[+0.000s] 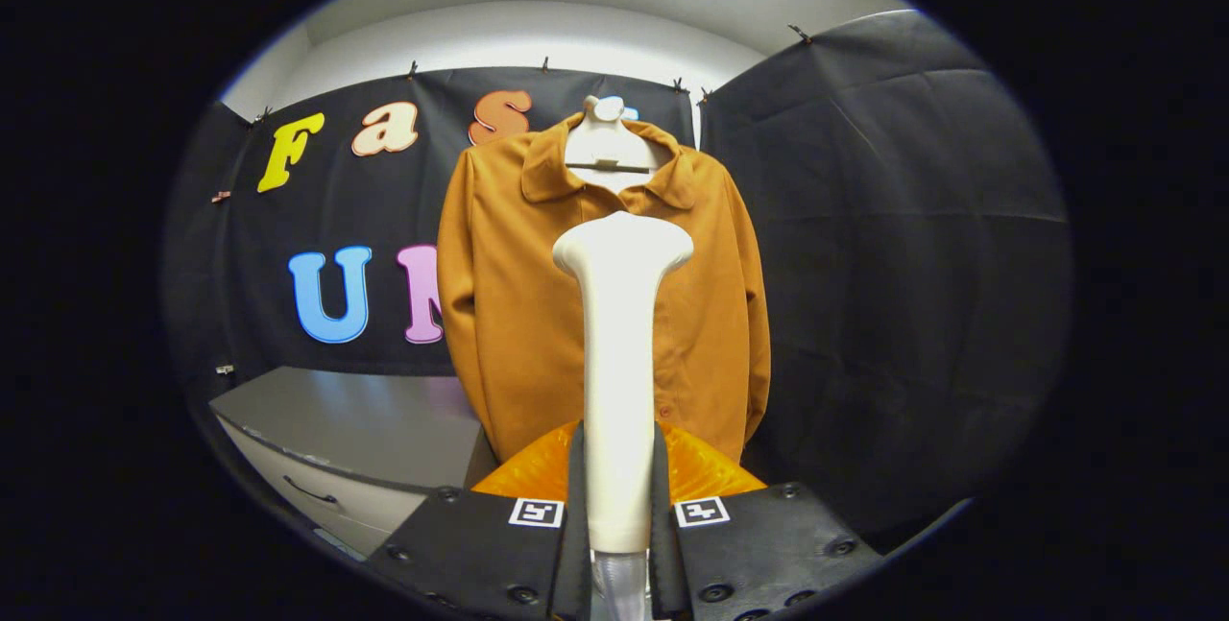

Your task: Iron the clothes twice with a garment steamer, once on the left side and once on the right side.

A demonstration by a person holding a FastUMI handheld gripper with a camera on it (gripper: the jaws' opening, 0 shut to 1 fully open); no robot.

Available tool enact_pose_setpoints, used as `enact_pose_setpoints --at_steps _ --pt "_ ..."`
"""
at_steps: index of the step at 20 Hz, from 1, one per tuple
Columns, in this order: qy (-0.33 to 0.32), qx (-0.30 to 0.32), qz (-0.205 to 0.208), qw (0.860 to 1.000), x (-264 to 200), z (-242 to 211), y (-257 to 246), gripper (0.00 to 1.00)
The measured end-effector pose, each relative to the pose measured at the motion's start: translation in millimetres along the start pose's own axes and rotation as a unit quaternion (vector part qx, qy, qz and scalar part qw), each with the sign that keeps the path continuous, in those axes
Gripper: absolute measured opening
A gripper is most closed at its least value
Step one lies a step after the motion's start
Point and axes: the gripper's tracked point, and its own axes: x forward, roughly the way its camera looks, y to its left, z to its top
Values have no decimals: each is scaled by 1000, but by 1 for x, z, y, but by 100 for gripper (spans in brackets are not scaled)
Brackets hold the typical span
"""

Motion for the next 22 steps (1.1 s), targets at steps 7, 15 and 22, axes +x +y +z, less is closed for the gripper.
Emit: enact_pose_setpoints --at_steps 7,15,22 --pt "-50 -1 2 999 21 56 -10 27" --pt "-49 10 -5 999 69 64 -30 27" --pt "-6 23 -8 1000 103 25 -44 27"
